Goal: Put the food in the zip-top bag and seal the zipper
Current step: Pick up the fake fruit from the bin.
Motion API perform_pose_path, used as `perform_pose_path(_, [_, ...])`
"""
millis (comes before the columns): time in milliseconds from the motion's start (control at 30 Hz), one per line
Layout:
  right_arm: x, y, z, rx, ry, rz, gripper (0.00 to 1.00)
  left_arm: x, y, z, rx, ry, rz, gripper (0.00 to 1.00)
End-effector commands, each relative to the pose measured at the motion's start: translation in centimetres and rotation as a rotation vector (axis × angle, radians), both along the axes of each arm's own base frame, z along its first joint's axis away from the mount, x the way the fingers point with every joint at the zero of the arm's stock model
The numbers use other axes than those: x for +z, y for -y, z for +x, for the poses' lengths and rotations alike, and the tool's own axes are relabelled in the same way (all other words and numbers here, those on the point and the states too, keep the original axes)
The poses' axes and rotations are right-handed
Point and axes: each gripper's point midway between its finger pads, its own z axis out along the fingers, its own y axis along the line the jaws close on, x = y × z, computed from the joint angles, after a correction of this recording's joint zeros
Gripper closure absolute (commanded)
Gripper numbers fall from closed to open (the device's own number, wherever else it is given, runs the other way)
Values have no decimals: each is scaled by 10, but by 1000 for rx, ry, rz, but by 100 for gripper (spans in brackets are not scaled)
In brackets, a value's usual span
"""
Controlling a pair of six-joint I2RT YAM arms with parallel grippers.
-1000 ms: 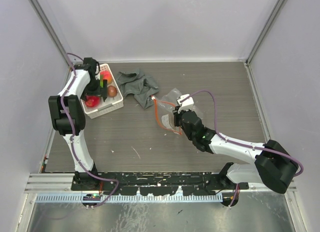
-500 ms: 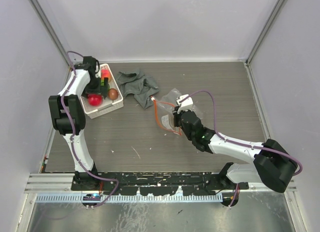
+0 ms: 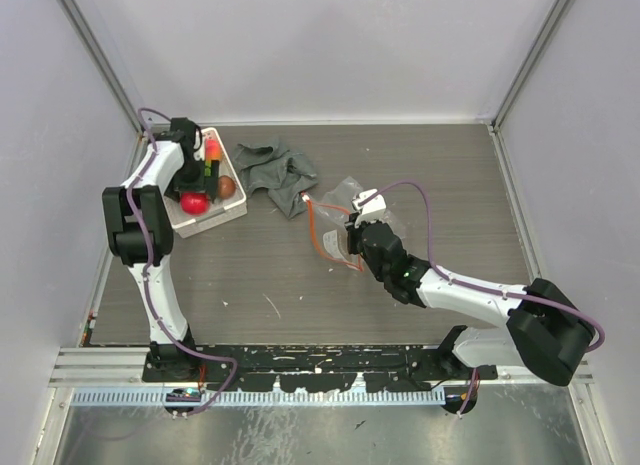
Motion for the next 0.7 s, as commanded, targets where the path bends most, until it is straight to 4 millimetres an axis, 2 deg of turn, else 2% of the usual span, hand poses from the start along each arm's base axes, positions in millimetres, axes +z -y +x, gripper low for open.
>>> perform_pose_path(0, [19, -5, 7, -1, 52, 41, 99, 7, -7, 3, 49, 26, 15, 1])
perform_pose_path(100, [20, -5, 7, -2, 52, 42, 99, 5, -6, 3, 61, 20, 9, 2])
perform_pose_path(300, [19, -6, 7, -1, 50, 41, 100, 8, -5, -5, 101, -14, -2, 12])
perform_pose_path(433, [21, -6, 7, 1, 54, 45, 100, 6, -7, -10, 142, -26, 10, 12])
perform_pose_path(533, [21, -4, 6, -2, 55, 45, 99, 1, -7, -14, 164, -47, 12, 22])
perform_pose_path(667, [21, -4, 7, -4, 56, 44, 99, 9, -6, -16, 182, -31, 6, 30])
